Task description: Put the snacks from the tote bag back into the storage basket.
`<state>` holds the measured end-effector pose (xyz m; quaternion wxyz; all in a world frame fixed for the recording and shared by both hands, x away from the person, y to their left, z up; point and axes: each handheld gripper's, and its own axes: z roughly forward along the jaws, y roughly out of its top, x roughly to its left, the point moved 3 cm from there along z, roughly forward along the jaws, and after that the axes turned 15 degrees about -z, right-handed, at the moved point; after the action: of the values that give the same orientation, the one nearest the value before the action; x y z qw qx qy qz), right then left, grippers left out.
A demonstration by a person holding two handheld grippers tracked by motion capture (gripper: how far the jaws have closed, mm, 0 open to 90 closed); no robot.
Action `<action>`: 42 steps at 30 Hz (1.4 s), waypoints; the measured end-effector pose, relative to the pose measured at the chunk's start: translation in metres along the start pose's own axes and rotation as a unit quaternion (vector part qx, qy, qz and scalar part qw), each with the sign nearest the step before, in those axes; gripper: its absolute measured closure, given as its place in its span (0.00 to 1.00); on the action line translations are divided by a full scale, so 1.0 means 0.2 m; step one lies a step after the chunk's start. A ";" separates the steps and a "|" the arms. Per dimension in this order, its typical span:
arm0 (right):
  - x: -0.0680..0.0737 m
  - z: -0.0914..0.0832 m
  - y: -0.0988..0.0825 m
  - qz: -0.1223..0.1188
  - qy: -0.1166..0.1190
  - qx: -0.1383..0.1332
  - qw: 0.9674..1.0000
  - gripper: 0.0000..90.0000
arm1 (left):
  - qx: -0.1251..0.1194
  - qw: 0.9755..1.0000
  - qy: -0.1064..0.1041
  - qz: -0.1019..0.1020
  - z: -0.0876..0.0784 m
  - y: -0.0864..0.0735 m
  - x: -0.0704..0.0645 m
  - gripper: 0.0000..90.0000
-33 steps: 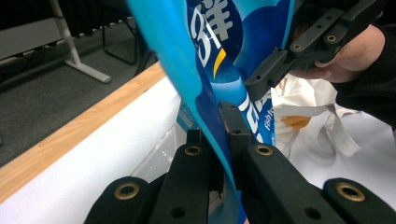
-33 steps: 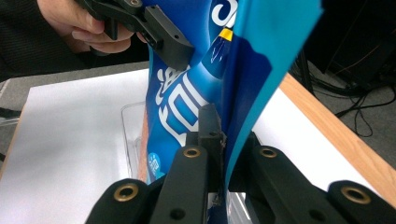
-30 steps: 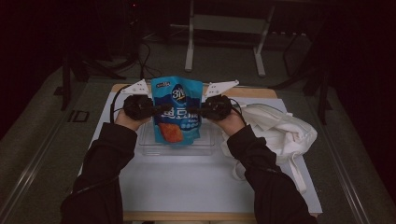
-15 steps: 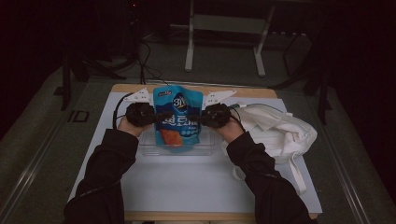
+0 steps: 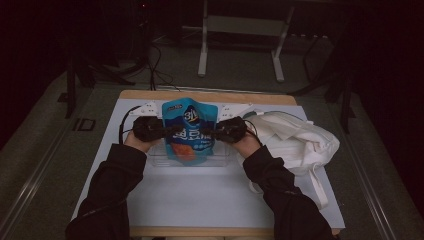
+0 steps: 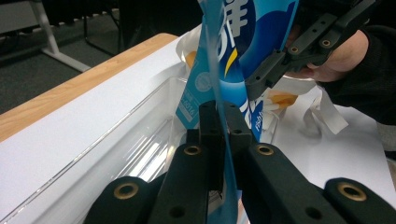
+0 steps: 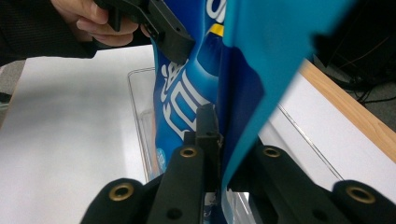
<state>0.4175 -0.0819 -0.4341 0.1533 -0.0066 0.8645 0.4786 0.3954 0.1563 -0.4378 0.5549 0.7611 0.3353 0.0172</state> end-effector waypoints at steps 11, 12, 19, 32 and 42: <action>0.01 -0.02 -0.01 0.004 -0.002 -0.011 1.000 0.88 | -0.011 1.000 0.022 0.008 -0.02 -0.01 -0.04 0.97; 0.01 -0.03 -0.01 0.006 -0.001 -0.012 1.000 0.85 | -0.011 1.000 0.022 0.006 -0.02 -0.01 -0.04 0.94; -0.01 -0.06 -0.01 0.013 -0.002 -0.013 1.000 0.60 | -0.017 0.999 0.035 0.001 -0.06 0.01 -0.08 0.68; -0.02 -0.14 -0.01 0.037 -0.026 -0.039 0.998 0.18 | -0.029 0.998 0.055 -0.030 -0.13 -0.02 -0.10 0.10; 0.00 -0.19 -0.02 0.018 -0.030 -0.043 0.998 0.16 | -0.047 0.991 0.111 -0.059 -0.15 -0.08 -0.14 0.01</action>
<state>0.4086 -0.1166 -0.4186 0.1698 0.0165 0.8380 0.5184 0.3536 0.1684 -0.4305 0.5496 0.7063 0.4380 0.0850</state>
